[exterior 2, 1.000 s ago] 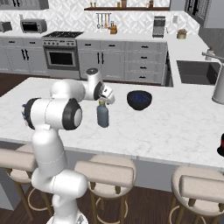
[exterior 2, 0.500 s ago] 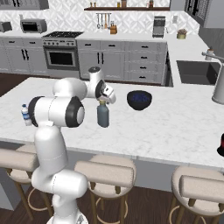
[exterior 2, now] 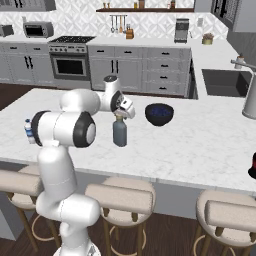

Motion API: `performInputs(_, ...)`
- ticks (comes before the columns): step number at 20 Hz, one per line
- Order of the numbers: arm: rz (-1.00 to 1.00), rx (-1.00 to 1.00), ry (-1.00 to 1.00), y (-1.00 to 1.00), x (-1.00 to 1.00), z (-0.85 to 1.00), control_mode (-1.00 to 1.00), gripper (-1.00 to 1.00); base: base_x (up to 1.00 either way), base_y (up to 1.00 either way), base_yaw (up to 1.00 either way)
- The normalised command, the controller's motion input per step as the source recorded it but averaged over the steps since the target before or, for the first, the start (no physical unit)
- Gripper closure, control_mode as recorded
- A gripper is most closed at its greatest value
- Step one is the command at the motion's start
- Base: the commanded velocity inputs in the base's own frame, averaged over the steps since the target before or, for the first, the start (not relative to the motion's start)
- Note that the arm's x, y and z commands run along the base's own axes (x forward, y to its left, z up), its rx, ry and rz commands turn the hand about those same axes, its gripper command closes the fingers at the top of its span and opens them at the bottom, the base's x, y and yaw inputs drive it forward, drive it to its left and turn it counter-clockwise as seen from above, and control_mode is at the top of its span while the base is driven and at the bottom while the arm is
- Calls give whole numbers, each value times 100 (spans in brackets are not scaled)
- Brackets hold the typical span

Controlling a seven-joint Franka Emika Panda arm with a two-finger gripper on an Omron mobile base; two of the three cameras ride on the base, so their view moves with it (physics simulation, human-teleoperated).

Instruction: Move the plastic bottles in the middle to the plastics group, and the glass bottles in the middle to the glass group.

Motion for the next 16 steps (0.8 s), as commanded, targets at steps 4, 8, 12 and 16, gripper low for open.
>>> performInputs(4, -1, -3, -13, -68, -45, 25, -100, 100, 0, 0, 0)
performInputs(8, -7, -13, -21, -73, -29, 24, -100, 100, 0, 0, 0)
performInputs(12, -12, -15, -10, -83, -14, 15, -100, 100, 0, 0, 0)
performInputs(16, -12, -9, -4, -90, -7, 12, -100, 100, 0, 0, 0)
